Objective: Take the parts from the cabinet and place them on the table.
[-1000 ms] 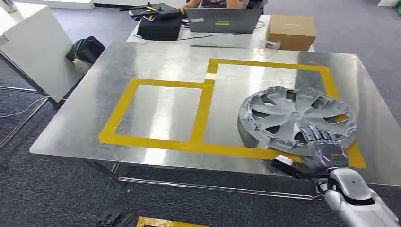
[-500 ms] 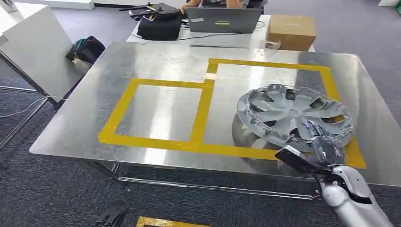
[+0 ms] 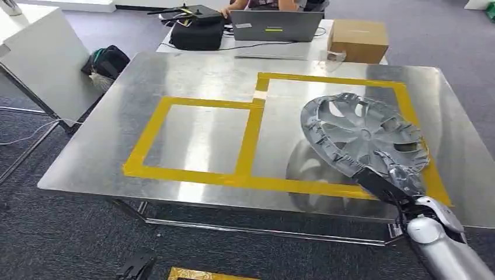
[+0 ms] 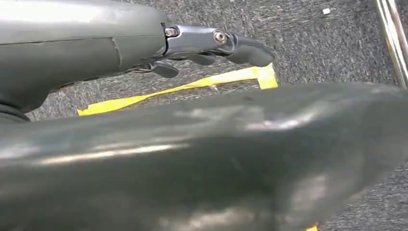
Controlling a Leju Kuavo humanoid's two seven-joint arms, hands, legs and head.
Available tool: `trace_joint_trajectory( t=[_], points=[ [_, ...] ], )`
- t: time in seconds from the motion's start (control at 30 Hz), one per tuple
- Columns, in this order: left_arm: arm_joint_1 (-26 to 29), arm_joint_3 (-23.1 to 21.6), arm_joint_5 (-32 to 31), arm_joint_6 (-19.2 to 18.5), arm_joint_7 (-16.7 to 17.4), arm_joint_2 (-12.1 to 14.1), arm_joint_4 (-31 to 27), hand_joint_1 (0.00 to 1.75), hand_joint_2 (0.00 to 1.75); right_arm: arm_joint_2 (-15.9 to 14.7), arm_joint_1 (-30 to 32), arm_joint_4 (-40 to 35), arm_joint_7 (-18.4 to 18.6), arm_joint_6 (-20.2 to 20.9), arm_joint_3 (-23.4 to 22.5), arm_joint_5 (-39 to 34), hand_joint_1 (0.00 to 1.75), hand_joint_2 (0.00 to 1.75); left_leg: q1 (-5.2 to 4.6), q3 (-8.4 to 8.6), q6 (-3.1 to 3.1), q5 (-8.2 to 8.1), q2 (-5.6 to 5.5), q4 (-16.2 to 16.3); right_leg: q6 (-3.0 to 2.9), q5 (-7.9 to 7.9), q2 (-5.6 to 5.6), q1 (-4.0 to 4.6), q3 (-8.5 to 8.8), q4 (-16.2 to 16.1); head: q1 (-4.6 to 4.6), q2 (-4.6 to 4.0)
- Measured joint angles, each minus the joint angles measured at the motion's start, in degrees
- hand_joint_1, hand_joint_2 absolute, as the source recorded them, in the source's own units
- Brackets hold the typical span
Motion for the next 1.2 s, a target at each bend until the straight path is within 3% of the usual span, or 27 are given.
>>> trace_joint_trajectory(
  t=[0.27, 0.47, 0.6, 0.67, 0.77, 0.9, 1.0, 1.07, 1.2],
  points=[
    [0.0, 0.0, 0.02, 0.0, 0.07, 0.13, 0.02, 0.0, 0.0, -1.07, -0.85, 0.98, 1.2, 0.26, 0.59, 1.01, 0.0, 1.75, -0.01, 0.0, 0.02, 0.05, -0.02, 0.0, 0.04, 0.09, -0.05, 0.0, 0.08, -0.09, 0.0, 0.0],
    [0.0, -0.07, 0.02, 0.07, 0.24, 0.13, 0.02, 0.0, 0.0, -2.84, -1.08, 2.19, 5.66, -0.35, 2.65, 11.13, 0.0, 1.75, -0.03, -0.05, 0.06, 0.07, -0.13, 0.0, 0.04, 0.09, -0.23, -0.01, 0.11, -0.16, 0.02, 0.0],
    [-0.01, -0.33, 0.02, -0.11, 0.24, 0.17, 0.0, 0.0, 0.0, -4.53, -1.33, 2.99, 3.93, 2.56, 3.78, 13.62, 0.0, 1.75, -0.04, -0.08, 0.09, 0.05, -0.12, 0.01, 0.1, 0.13, -0.18, -0.03, 0.07, -0.19, 0.0, 0.0],
    [-0.02, -0.63, -0.02, -0.5, 0.24, 0.17, 0.0, 0.0, 0.0, -6.65, -2.16, 3.17, 2.6, 6.3, 4.42, 14.12, 0.0, 1.75, -0.04, -0.09, 0.09, 0.05, -0.12, 0.01, 0.1, 0.12, -0.19, -0.03, 0.07, -0.19, 0.0, 0.0],
    [-0.06, -0.92, -0.02, -0.81, 0.24, 0.24, 0.02, 0.0, 0.0, -9.95, -3.46, 3.34, 2.05, 6.97, 6.25, 18.52, 0.0, 1.75, -0.04, -0.11, 0.1, 0.05, -0.13, 0.01, 0.11, 0.13, -0.22, -0.03, 0.07, -0.2, 0.02, 0.0],
    [-0.03, -0.96, 0.39, -0.87, 0.11, 0.35, 0.0, 0.0, 0.0, -11.63, -3.92, 3.32, -0.6, 3.64, 6.88, 19.06, 0.0, 1.75, -0.04, -0.13, 0.1, 0.05, -0.1, 0.01, 0.15, 0.16, -0.16, -0.03, 0.03, -0.2, 0.02, 0.0],
    [-0.02, -1.01, 0.46, -0.98, -0.11, 0.37, 0.0, 0.0, 0.0, -11.65, -2.79, 1.92, -5.82, -4.28, 6.69, 19.98, 0.0, 1.75, -0.03, -0.13, 0.1, 0.05, -0.1, 0.01, 0.16, 0.17, -0.16, -0.02, -0.01, -0.2, 0.02, 0.0],
    [0.01, -1.05, 0.44, -1.01, -0.11, 0.37, 0.0, 0.0, 0.0, -11.82, -2.26, 0.86, -7.16, -8.17, 6.43, 21.98, 0.0, 1.75, -0.03, -0.13, 0.1, 0.05, -0.1, 0.01, 0.16, 0.16, -0.16, -0.02, -0.02, -0.2, -0.02, 0.0],
    [0.01, -1.31, 0.35, -1.14, -0.11, 0.37, 0.0, 0.0, 0.0, -12.63, -1.14, -0.64, -8.73, -10.65, 5.88, 24.72, 0.0, 1.75, -0.01, -0.19, 0.1, 0.05, -0.1, 0.01, 0.13, 0.14, -0.15, 0.0, -0.08, -0.19, 0.02, 0.0]
  ],
)
